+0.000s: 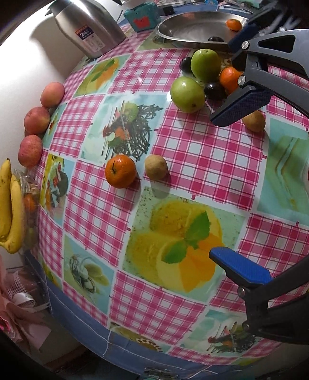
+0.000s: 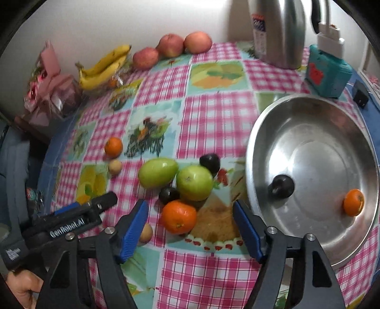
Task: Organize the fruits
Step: 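Withdraw both tools from the pan back over the fruit, then grasp the large orange with the right tool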
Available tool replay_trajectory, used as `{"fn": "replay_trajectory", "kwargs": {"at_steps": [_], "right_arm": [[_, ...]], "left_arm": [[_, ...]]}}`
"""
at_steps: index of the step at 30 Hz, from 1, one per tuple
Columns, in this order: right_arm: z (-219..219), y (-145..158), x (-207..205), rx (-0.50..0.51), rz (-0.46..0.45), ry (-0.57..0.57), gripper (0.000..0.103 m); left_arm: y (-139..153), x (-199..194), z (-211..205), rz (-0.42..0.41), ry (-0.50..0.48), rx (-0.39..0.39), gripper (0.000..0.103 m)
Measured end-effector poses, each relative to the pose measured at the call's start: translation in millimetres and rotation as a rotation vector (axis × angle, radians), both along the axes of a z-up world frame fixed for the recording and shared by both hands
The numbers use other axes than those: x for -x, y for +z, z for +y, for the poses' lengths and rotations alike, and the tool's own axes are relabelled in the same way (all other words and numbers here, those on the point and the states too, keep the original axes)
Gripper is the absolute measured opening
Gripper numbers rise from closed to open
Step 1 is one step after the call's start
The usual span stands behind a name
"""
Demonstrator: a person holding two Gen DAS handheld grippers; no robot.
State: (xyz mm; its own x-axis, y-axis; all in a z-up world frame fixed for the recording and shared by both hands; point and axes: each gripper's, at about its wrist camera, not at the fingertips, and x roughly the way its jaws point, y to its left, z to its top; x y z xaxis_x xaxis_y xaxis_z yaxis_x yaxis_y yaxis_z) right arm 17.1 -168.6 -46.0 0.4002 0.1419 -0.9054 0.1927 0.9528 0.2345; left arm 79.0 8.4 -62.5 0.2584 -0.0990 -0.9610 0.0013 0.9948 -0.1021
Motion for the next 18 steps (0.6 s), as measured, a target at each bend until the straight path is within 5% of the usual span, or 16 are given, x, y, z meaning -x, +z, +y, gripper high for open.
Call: {"fn": "replay_trajectory", "kwargs": {"at_steps": [18], "right_arm": [[21, -30, -11, -0.004, 0.093, 0.072, 0.048]], "left_arm": [[-3, -1, 4, 0.025, 0.002, 0.046, 0.102]]}}
